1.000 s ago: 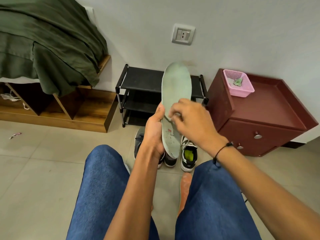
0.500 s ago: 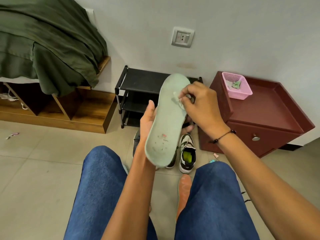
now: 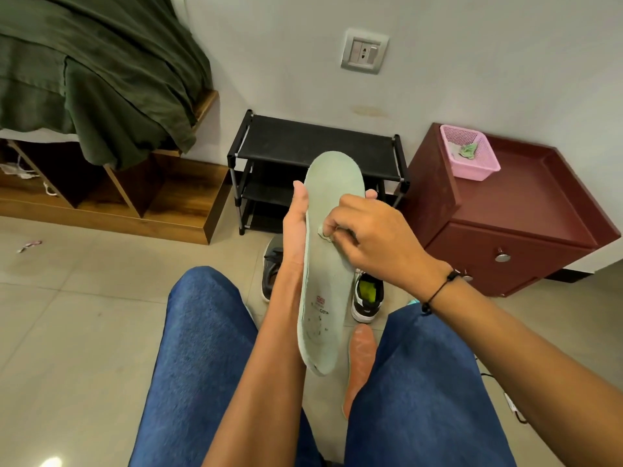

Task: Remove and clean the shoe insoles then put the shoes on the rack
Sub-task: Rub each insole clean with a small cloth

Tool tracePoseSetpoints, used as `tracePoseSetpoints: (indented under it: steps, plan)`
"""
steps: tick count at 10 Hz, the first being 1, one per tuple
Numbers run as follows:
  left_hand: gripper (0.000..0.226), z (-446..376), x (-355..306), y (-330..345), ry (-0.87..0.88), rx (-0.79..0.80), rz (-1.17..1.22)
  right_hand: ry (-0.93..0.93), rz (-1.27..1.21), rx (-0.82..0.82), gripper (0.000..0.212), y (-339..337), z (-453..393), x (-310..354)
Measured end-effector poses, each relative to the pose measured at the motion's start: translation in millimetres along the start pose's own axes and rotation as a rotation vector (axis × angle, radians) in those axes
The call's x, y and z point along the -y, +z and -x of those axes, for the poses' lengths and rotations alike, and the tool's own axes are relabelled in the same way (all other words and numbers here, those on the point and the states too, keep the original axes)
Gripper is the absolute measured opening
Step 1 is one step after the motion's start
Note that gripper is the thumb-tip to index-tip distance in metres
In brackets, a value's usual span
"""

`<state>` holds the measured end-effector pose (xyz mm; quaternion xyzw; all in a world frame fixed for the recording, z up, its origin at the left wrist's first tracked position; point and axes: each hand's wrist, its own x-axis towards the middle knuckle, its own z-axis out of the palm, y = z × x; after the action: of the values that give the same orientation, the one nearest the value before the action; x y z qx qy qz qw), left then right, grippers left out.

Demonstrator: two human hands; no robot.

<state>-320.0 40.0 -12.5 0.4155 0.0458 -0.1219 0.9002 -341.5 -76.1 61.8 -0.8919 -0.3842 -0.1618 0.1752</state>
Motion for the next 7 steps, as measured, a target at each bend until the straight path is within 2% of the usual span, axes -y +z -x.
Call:
tracePoseSetpoints:
  steps: [1, 2, 3, 4, 5, 6, 7]
  plan:
    - [0.091, 7, -7, 9, 0.035, -0.03, 0.019, 0.0, 0.12, -0.07, 0.023, -1, -15, -10]
    - [0.082, 15, -11, 16, 0.044, -0.065, 0.034, 0.026, 0.198, -0.113, 0.018, -2, -29, -21]
    - [0.048, 31, -15, 33, 0.009, -0.039, 0.213, 0.13, 0.167, -0.099, 0.01, 1, -39, -29]
    - [0.056, 32, -13, 32, -0.073, 0.07, 0.266, 0.336, 0.008, -0.197, 0.014, -3, -47, -39]
    - [0.069, 27, -13, 26, -0.083, 0.084, 0.314, 0.337, -0.158, -0.226, 0.019, -17, -36, -24]
    - [0.075, 20, -8, 22, -0.001, 0.053, 0.307, 0.209, -0.171, 0.01, 0.01, -8, -15, 11]
    - [0.072, 14, -2, 18, 0.035, -0.013, 0.249, 0.232, -0.132, 0.047, 0.01, 8, -12, 13]
